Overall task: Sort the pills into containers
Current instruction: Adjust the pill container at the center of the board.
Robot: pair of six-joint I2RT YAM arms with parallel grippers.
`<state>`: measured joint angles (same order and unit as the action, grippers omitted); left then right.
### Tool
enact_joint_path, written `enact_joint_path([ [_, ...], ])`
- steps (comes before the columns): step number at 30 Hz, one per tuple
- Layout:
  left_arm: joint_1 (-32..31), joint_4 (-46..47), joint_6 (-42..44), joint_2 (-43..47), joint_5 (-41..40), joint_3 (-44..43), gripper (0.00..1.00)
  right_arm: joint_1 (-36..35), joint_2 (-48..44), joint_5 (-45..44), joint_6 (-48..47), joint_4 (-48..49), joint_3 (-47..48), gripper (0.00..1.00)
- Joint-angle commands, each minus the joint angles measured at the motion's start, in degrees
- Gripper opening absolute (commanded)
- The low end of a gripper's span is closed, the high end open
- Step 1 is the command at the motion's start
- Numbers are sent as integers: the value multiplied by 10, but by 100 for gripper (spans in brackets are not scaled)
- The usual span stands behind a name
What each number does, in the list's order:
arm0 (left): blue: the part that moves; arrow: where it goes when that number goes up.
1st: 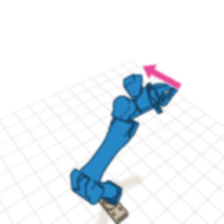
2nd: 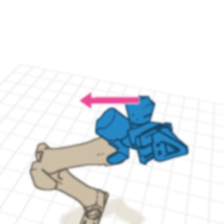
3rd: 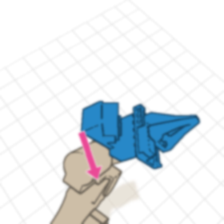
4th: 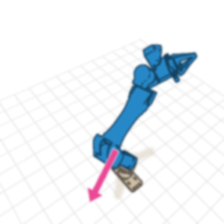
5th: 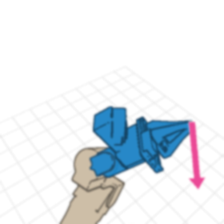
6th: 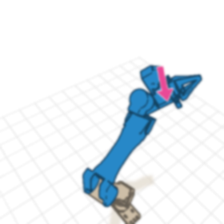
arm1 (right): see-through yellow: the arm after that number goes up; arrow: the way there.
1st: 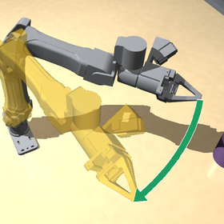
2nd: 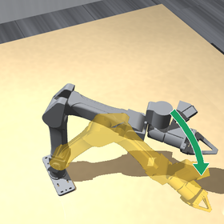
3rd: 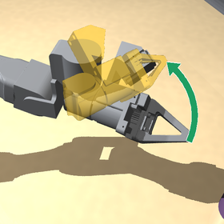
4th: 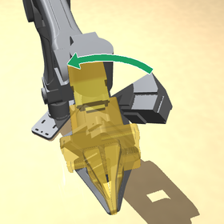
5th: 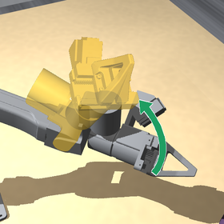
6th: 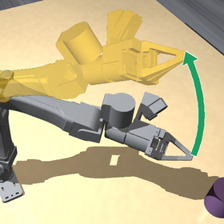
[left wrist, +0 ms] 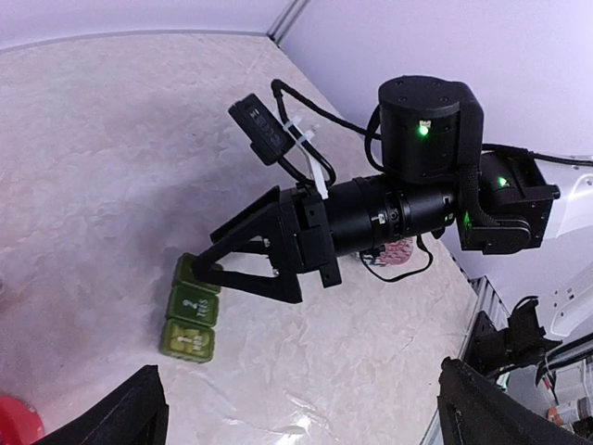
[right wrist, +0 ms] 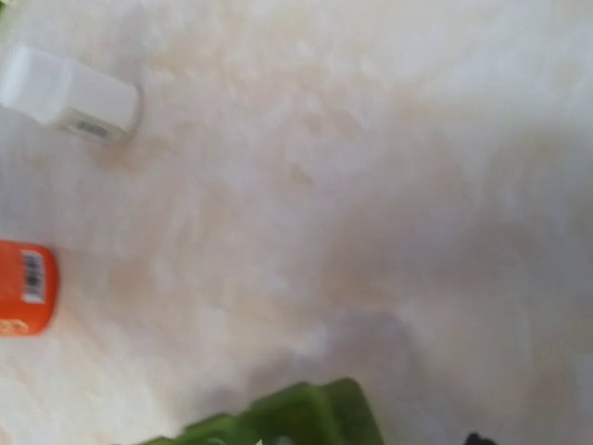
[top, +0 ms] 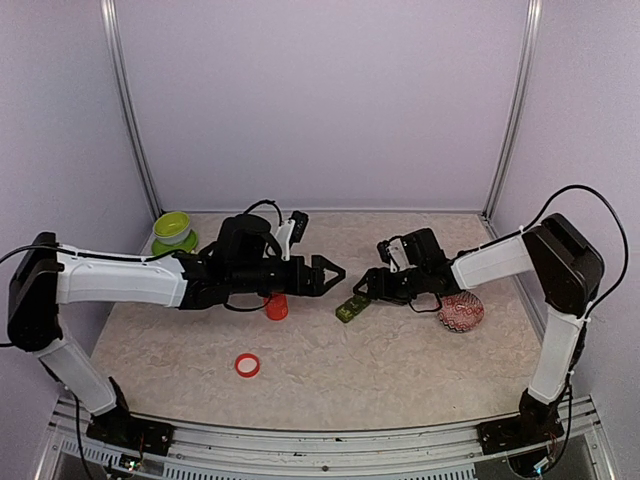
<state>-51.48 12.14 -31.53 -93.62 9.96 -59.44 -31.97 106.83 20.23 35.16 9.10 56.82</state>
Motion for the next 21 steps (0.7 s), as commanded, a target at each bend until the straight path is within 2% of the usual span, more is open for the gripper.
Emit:
enact_joint_path([
  [1,4,-46,16,56,-71,45,99,3,30,38,-9,4,12,77],
  [11,61,-75,19,153,-106,133,99,-19,34,86,-19,36,-18,74],
  [21,96,-83,26,155,-122,155,99,-50,-2,87,-21,56,-63,71],
])
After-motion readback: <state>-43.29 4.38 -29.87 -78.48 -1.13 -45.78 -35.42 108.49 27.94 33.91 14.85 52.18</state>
